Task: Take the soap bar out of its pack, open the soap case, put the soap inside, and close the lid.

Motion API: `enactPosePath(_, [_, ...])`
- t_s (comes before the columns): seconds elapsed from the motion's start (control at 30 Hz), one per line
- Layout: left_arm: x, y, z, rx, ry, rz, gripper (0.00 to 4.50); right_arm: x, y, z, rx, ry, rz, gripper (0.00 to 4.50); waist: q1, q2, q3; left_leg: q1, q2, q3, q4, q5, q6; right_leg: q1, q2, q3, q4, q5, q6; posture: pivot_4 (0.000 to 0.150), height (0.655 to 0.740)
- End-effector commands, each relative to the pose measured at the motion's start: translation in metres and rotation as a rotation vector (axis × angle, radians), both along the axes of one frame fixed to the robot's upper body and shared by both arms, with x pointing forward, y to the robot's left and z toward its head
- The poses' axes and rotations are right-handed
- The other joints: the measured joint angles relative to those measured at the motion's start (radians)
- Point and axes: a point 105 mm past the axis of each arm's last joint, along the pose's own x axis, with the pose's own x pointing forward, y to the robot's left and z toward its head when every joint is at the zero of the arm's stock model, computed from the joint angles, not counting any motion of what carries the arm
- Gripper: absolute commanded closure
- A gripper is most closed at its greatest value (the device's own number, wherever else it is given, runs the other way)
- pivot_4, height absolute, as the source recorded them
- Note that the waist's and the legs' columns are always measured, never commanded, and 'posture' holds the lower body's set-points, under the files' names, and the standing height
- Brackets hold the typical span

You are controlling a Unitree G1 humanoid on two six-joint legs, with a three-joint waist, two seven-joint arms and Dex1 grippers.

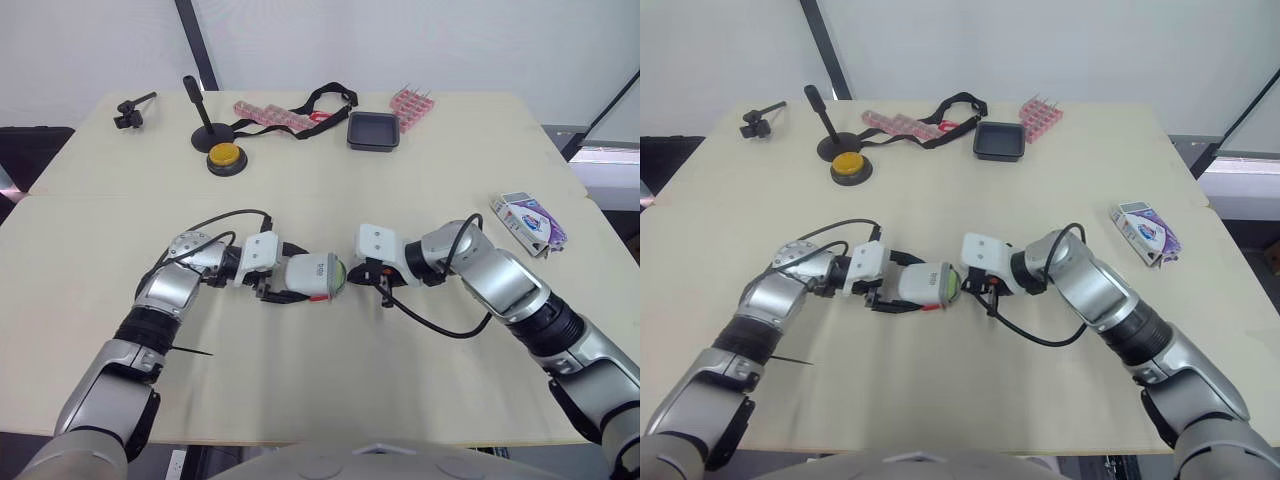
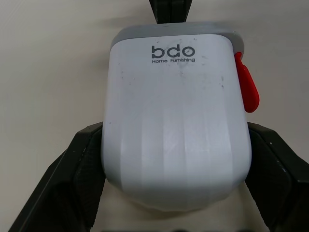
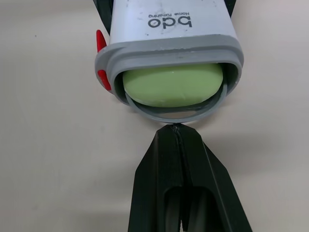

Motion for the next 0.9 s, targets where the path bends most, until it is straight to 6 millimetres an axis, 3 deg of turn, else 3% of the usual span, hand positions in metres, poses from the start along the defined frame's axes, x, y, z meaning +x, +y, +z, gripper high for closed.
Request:
enactPosePath(0.03, [-0.001,-0.002,0.008,-0.042,-0.055,0.004,1.04,0.010,-0.017,0.023,0.076,-0.046,-0.053,4.48,0.001,0.000,0.000,0.000,0.000,0.000,0.000,0.000,0.000,0.000,0.000,0.000,0.000,0.000,0.000,0.150,0.7291])
enactPosePath(0.17, [-0.001,-0.001,0.011,-0.105,-0.072,0.043,1.04,0.001,-0.043,0.037,0.194,0.068,-0.131,4.48,0.008,0.000,0.000,0.000,0.000,0.000,0.000,0.000,0.000,0.000,0.000,0.000,0.000,0.000,0.000,0.150,0.7291])
enactPosePath(0.37, [-0.008,-0.010,0.021,-0.219,-0.060,0.064,1.04,-0.024,-0.059,0.039,0.271,0.317,-0.239,2.66,0.014,0.000,0.000,0.000,0.000,0.000,0.000,0.000,0.000,0.000,0.000,0.000,0.000,0.000,0.000,0.150,0.7291])
enactPosePath(0.5, [-0.012,-0.021,0.030,-0.297,-0.075,0.074,1.04,-0.036,-0.057,0.041,0.350,0.534,-0.325,1.36,0.016,0.000,0.000,0.000,0.000,0.000,0.000,0.000,0.000,0.000,0.000,0.001,0.000,0.000,0.000,0.150,0.7291])
enactPosePath(0.53, [-0.012,-0.023,0.034,-0.318,-0.080,0.079,1.04,-0.039,-0.056,0.041,0.360,0.580,-0.338,1.21,0.016,0.000,0.000,0.000,0.000,0.000,0.001,0.000,0.000,0.000,0.000,0.001,0.000,0.000,0.000,0.150,0.7291])
enactPosePath(0.63, [-0.014,-0.027,0.040,-0.344,-0.146,0.068,1.04,-0.047,-0.056,0.040,0.349,0.691,-0.353,0.06,0.022,0.000,0.000,0.000,0.000,0.000,0.001,0.000,0.000,0.000,0.000,0.000,0.000,0.000,0.000,0.150,0.7291])
enactPosePath(0.9, [-0.017,-0.031,0.043,-0.340,-0.300,0.037,1.04,-0.030,-0.051,0.047,0.478,0.742,-0.405,0.01,0.023,0.000,0.000,0.000,0.000,0.000,0.001,0.000,0.000,0.000,0.000,0.000,0.000,0.000,0.000,0.150,0.7291])
